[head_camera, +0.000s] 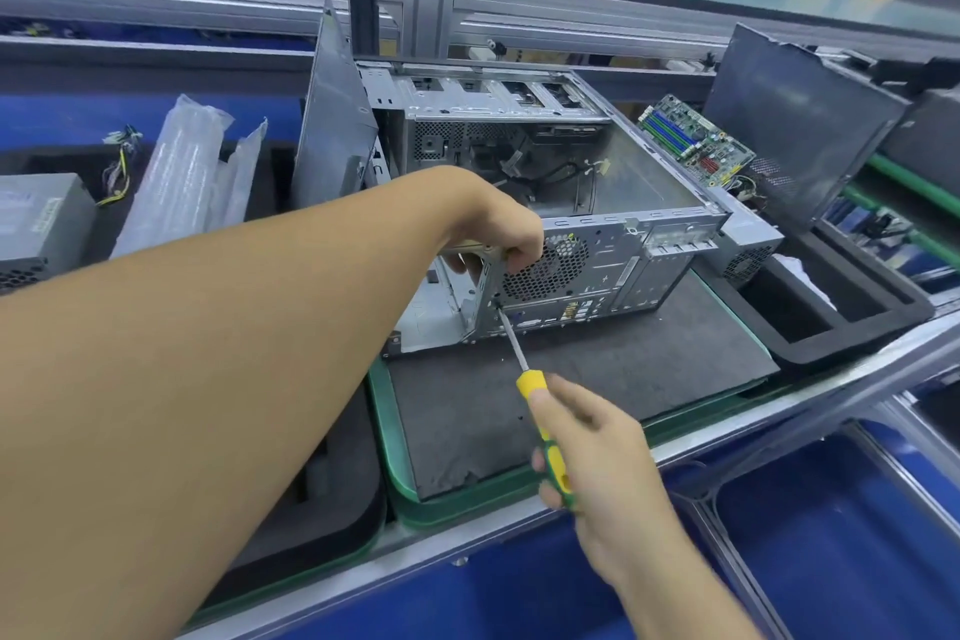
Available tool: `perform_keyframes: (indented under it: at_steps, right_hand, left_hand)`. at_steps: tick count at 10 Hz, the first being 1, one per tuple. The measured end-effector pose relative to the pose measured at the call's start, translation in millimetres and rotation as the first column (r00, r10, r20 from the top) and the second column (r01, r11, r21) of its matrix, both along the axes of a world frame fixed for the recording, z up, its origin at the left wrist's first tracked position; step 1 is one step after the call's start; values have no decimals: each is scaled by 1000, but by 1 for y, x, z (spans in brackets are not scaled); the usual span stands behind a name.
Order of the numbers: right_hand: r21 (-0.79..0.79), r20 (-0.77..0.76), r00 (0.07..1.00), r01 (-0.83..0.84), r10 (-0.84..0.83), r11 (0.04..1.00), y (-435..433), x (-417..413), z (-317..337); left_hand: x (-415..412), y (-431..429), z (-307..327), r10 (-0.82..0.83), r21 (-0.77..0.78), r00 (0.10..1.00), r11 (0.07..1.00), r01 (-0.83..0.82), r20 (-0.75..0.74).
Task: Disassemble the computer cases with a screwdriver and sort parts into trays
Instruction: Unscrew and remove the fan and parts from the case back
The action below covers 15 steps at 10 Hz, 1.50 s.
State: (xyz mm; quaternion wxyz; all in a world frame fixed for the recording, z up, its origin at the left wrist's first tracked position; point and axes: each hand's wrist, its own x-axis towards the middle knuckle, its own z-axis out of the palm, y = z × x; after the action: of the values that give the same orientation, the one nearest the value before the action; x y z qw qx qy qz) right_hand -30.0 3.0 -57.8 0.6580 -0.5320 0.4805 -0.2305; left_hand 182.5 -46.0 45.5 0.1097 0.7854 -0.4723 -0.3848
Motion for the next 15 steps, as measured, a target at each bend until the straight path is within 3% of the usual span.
perform_keyframes:
  at_steps: [1,2,3,4,5,6,7,8,9,10,11,12,13,14,15]
  right_hand:
    - [660,363,929,-204,-69,723,-7,1,12]
    - [630,352,936,-238,2,739,-8,4,16]
    - [-112,-351,912,-269,215,957,-1,3,13]
    - [-679,-734,591,-615,-336,402,9,3,5]
    - [-606,-706,691,-477,-155,636,8,4,4]
    - [225,-32,995,-83,93,971,-5,5,9]
    - [657,324,946,-210,-19,724,-15,2,10]
    - [461,188,978,-167,89,871,-13,2,5]
    - [-219,-281,958,-129,65,967,-6,-1,1]
    - [-566,-578,814,-340,-67,751,4,2,7]
    - [-540,-596,801,-350,-54,766,0,5,6]
    - [-402,-528,846,-322,69,857,-6,7,4]
    - [-283,-424,899,-249,113,926,-8,8,-1]
    - [-260,-426,897,-247,118,933,-9,9,-1]
    - [-358,-460,886,-250,63,899,-8,7,3]
  left_hand:
    - [1,0,0,2,-10,1000,1000,-2,-5]
    - [1,0,-1,3,-8,1000,1000,-4,-11]
    - [1,-2,-1,-6,2,1000,1000,6,9]
    - [1,-3,-1,-10,2,1000,1000,10,15]
    - [2,-2,-1,-9,-3,1000,1000,9,11]
    - [1,-2,-1,-7,-3,1000,1000,7,10]
    - [2,-1,-1,-6,-11,1000,1000,6,10]
    - [2,-1,-1,-2,-14,1000,1000,2,-3]
    - [3,-4,-3,-10,-10,1000,1000,10,2]
    - [2,-3,-1,-17,-6,1000,1000,17,18]
    - [2,0,1,-22,-11,999,1000,23,43]
    - [0,4,3,-57,-70,983,995,70,177]
    - [-19,28,-1,26,-502,867,824,263,497]
    - [-60,65,-24,270,-902,925,408,142,268]
    - [-87,89,-67,526,-687,812,494,-533,-252]
